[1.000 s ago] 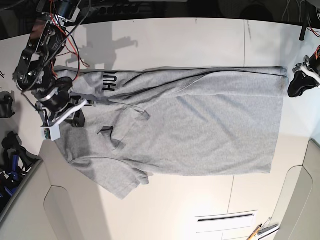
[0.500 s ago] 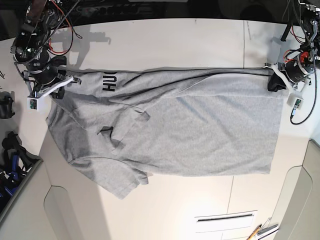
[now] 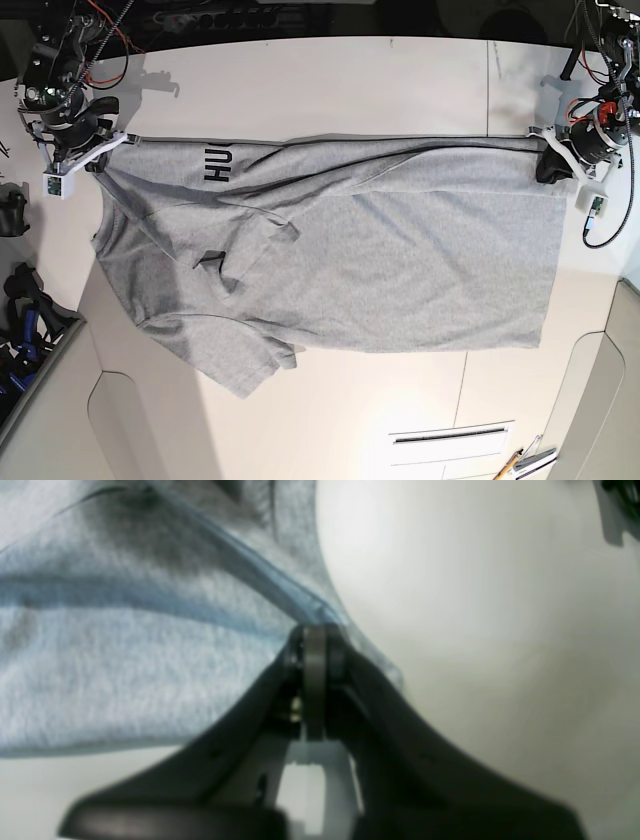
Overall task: Fold the T-shirt properly
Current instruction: 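Pull the flipped shirt edge toward the robot with both grippers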
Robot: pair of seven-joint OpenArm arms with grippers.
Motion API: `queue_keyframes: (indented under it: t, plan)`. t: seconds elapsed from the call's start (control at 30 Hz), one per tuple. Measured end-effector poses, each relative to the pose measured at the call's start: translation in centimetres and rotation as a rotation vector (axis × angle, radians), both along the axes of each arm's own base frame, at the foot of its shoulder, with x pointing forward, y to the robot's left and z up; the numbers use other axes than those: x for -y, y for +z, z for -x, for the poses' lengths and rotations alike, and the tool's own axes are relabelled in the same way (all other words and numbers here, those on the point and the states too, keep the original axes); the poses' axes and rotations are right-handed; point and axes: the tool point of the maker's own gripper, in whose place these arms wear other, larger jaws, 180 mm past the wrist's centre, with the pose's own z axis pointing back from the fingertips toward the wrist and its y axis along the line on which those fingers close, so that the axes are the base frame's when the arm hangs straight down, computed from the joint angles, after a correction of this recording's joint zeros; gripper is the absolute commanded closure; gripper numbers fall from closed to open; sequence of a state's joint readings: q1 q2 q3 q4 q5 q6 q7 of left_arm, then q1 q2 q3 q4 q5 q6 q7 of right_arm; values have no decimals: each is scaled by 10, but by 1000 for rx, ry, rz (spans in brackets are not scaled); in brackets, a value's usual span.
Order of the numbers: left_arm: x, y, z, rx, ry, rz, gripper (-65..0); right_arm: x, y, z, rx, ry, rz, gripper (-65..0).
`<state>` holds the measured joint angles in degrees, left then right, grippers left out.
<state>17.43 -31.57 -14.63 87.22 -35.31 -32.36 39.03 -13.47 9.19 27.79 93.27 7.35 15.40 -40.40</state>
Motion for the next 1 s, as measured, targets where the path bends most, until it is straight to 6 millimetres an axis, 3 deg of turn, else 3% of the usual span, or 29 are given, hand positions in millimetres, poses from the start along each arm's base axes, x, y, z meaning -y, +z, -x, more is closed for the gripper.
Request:
queue_keyframes:
  t: [0.27, 0.77, 1.0]
  plan:
    - [2, -8, 18, -39, 15, 35, 0, 5, -6, 13, -47, 26, -1, 0]
    - [-18, -8, 98, -143, 119, 190, 0, 0, -2, 80, -181, 77, 36, 0]
    - [-17, -10, 116, -191, 135, 224, 0, -3, -1, 107, -235, 95, 46, 0]
